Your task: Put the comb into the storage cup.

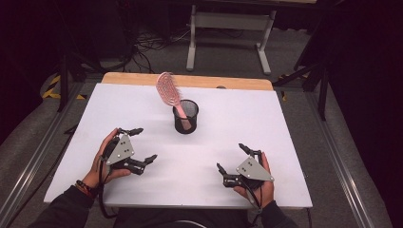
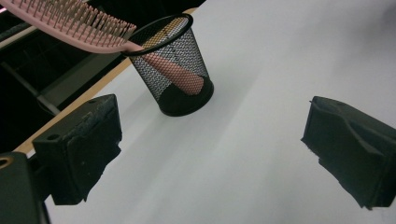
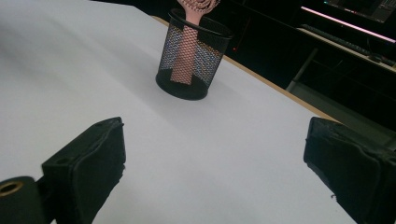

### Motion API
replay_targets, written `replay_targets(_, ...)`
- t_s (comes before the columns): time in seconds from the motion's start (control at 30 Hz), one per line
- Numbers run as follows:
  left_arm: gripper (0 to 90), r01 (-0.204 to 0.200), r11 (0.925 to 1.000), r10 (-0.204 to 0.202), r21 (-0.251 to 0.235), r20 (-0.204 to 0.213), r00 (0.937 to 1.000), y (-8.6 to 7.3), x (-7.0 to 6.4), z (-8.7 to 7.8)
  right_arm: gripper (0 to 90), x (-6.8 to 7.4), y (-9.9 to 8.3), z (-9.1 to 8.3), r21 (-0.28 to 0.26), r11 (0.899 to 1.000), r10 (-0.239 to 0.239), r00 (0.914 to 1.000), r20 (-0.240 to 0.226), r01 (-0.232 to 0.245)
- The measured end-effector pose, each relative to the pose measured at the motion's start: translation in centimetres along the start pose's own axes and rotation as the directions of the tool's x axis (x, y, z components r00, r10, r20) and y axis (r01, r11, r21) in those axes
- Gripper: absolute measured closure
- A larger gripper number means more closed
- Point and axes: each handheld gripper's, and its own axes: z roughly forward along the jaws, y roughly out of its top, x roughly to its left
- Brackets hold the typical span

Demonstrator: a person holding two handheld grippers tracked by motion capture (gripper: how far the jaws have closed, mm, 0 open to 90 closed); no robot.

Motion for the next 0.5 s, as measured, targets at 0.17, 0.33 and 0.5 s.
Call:
replay_targets(0.17,5.2,-0.004,1.0,0.004,0.006,-0.008,1.0,-0.5,-0.1,-0.4,6.3,0.0,0.0,0.0,0.002,1.0,0.0,1.0,0.0,0.0)
replay_targets(0.33,5.2,-0.002,0.9998,0.002,0.019,-0.014,0.9999,-1.0,-0.2,-0.7,6.2,0.0,0.0,0.0,0.002,1.0,-0.003,1.0,-0.002,0.003)
replay_targets(0.5,5.3,0.001,0.9992,0.0,0.04,-0.018,0.9998,-1.7,-0.3,-1.0,6.3,0.0,0.0,0.0,0.002,1.0,-0.001,1.0,0.0,0.001)
